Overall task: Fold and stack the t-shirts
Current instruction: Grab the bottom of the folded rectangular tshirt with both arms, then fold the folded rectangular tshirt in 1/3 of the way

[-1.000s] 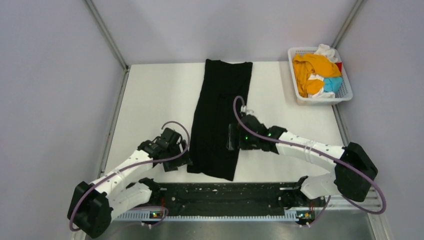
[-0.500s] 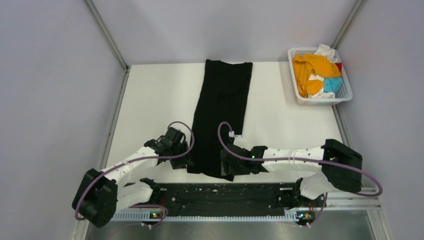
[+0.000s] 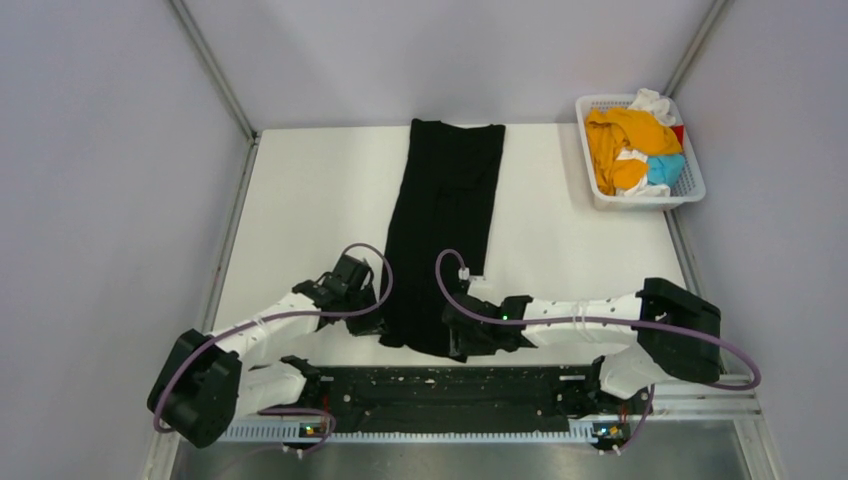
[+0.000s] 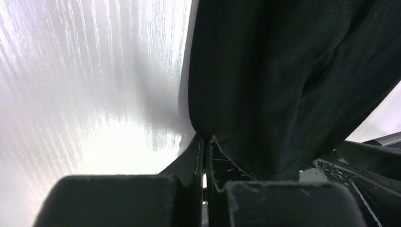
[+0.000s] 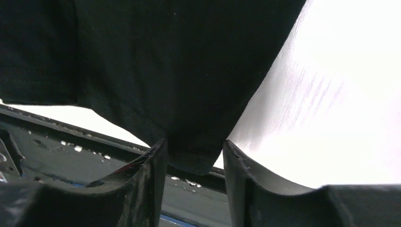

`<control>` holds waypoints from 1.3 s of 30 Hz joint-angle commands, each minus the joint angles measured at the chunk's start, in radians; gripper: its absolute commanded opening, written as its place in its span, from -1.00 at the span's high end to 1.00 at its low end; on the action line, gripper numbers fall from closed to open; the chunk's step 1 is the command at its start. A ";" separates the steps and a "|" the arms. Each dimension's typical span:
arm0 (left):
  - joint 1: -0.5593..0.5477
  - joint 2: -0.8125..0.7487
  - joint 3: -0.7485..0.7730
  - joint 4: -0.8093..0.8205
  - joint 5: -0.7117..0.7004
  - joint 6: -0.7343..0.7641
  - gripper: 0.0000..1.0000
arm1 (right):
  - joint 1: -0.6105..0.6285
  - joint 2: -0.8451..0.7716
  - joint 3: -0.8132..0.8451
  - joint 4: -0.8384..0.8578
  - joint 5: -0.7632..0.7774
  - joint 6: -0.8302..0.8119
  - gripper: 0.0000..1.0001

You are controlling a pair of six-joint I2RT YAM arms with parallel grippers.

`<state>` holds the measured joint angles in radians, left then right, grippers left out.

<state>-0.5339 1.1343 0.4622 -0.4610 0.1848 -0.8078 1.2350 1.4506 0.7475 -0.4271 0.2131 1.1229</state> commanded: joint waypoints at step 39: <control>0.005 0.123 0.499 -0.137 -0.200 0.062 1.00 | -0.295 -0.165 0.098 0.086 -0.127 -0.325 1.00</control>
<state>-0.5594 1.1690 0.8455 -0.6788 0.0208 -0.8108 1.0290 1.2858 0.7658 -0.3527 0.0807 0.9085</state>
